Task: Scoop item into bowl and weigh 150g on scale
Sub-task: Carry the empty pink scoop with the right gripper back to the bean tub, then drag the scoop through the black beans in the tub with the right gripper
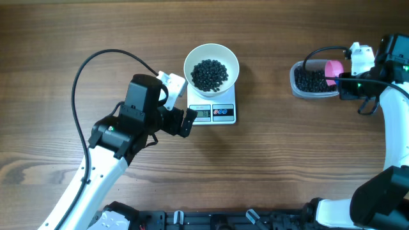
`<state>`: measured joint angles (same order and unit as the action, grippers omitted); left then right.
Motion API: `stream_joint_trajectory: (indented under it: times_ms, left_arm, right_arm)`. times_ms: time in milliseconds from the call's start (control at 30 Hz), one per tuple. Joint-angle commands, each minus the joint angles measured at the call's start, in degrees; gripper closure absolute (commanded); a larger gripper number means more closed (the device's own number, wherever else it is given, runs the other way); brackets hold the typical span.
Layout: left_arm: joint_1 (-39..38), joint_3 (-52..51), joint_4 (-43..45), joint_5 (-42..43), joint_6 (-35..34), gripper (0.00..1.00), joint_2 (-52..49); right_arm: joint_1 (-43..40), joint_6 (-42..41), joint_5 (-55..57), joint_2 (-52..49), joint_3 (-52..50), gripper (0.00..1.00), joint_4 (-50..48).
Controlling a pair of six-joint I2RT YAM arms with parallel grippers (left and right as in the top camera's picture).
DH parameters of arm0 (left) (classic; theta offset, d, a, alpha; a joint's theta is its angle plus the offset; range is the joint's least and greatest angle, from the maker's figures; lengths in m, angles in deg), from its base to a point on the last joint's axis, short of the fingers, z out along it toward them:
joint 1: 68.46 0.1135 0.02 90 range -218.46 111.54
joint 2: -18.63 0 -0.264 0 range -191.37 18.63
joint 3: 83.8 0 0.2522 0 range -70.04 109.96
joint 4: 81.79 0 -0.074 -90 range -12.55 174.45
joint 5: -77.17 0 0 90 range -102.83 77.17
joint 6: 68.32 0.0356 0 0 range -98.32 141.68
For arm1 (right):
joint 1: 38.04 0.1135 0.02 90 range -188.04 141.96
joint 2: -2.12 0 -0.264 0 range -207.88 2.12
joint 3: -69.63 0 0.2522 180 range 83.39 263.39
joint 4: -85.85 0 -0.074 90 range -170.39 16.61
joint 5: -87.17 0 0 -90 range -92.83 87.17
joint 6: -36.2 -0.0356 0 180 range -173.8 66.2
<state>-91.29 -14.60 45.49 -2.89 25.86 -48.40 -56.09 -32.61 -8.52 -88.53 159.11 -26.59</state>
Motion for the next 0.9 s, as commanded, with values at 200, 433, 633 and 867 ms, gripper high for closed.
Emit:
stream_joint_trajectory:
  times_ms: [200,433,633,867]
  left_arm:
    - [-0.31,-0.37,0.17,0.90,0.07,0.00,-0.15]
    - [-0.31,-0.37,0.17,0.90,0.09,0.00,-0.17]
    - [-0.31,-0.37,0.17,0.92,0.07,0.00,-0.15]
    - [-0.31,-0.37,0.20,0.92,0.09,0.00,-0.17]
  right_arm:
    - [0.24,0.76,0.57,-3.56,-0.11,0.96,0.13]
    - [2.21,0.74,-0.92,-3.76,-0.11,0.96,0.20]
    - [4.31,1.29,-3.37,-3.76,-0.11,0.96,0.31]
    - [4.70,1.38,-4.46,-3.76,-0.11,0.96,1.55]
